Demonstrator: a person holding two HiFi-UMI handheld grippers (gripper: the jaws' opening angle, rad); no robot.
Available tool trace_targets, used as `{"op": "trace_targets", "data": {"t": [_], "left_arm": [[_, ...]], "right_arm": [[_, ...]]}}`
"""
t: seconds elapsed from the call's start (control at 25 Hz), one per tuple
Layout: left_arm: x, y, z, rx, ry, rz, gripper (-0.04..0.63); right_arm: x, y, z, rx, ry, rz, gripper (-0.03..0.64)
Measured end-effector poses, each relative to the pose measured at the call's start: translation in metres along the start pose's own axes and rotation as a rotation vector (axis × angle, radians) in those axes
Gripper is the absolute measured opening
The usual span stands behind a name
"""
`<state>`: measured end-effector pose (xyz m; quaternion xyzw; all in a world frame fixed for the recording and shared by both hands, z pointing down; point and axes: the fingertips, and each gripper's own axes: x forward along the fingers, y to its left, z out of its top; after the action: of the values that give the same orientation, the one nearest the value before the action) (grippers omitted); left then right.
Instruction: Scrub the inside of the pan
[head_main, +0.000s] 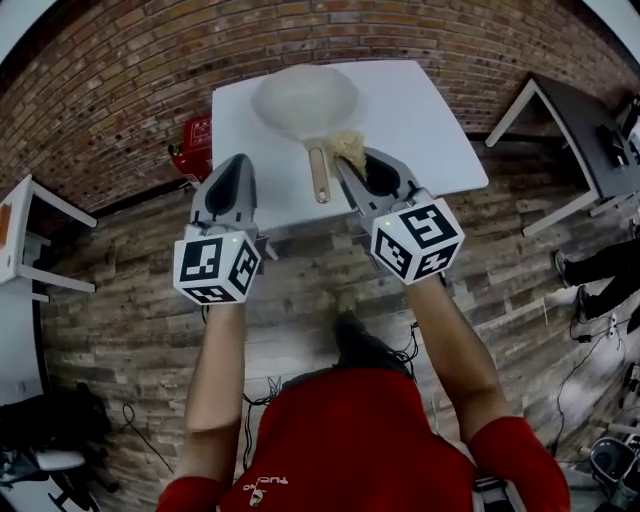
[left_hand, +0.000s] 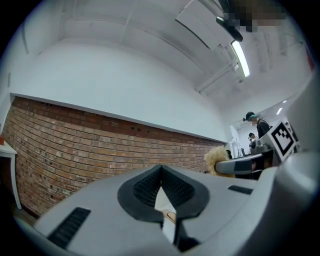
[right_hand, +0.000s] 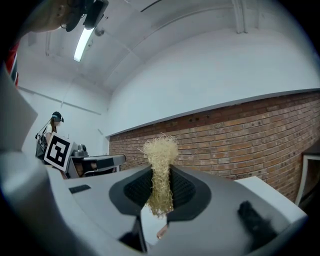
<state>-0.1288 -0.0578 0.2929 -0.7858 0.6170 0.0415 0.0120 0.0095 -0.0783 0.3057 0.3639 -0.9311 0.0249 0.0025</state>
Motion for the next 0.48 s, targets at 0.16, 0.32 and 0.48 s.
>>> {"op": "trace_targets", "data": {"t": [0.16,0.32,0.48], "left_arm": [[0.059,0.017,-0.008,0.008,0.012,0.028,0.014],[0.114,0.033,-0.017,0.015,0.022,0.062,0.014],[0.158,0.046,-0.026,0.027,0.023,0.081,0.014]], "right_arm": [[0.047,-0.047,-0.002,0.004,0.017,0.015,0.087],[0.094,-0.093,-0.005,0.022,0.032,0.036,0.086],[0.133,-0.126,-0.007,0.023,0.042,0.046,0.086]]}}
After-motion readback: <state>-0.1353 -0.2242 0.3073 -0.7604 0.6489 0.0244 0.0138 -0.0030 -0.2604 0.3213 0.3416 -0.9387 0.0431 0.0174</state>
